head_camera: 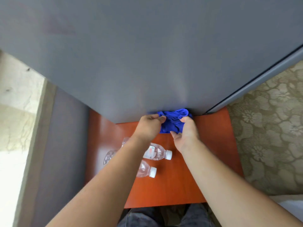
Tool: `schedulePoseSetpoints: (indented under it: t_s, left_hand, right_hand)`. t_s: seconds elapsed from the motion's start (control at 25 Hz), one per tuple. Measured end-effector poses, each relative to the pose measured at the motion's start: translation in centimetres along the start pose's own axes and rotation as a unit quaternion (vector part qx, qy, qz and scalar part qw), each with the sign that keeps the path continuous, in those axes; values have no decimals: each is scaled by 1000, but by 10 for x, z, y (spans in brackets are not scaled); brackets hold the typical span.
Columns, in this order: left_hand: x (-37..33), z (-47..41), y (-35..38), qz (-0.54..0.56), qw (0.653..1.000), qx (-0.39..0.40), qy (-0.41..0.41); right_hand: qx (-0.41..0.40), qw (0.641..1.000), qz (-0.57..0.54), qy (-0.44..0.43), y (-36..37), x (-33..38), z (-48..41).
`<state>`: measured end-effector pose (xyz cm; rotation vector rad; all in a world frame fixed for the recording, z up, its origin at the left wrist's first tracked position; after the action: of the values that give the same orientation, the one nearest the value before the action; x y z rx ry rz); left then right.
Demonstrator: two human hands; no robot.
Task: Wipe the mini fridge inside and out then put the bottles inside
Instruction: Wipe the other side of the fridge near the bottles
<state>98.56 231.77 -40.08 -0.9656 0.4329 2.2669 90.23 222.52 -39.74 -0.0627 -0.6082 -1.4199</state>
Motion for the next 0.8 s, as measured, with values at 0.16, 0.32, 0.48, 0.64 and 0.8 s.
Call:
schedulePoseSetpoints:
  t_s: [0.16,0.32,0.48,0.64,0.8]
  left_hand:
    - [3,31,-76,79,992,-95,-4]
    - [11,64,-127,114,981,-154,20]
    - [15,86,-149,112,976,-177,56]
    - [7,98,-126,105,974,-178,95]
    - [-32,105,-51,98,975,-143,141]
  right_hand:
    - [49,997,45,42,47,-57,22]
    - [113,989,67,67,86,-99,44]
    - [154,983,72,73,101,-111,61]
    - [179,976,102,63,86,-87,58]
    - [180,981,72,19,50,-17,69]
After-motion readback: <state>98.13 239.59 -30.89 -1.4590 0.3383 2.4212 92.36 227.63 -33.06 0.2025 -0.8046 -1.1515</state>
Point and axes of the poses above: each hand's wrist, its own z-axis away from the middle knuckle, its own y-axis out of the palm, x = y × z, the point moved 4 cm from there along -z, towards the middle knuckle, and after that the axes turned 9 degrees about x, right-handed, at the moved point
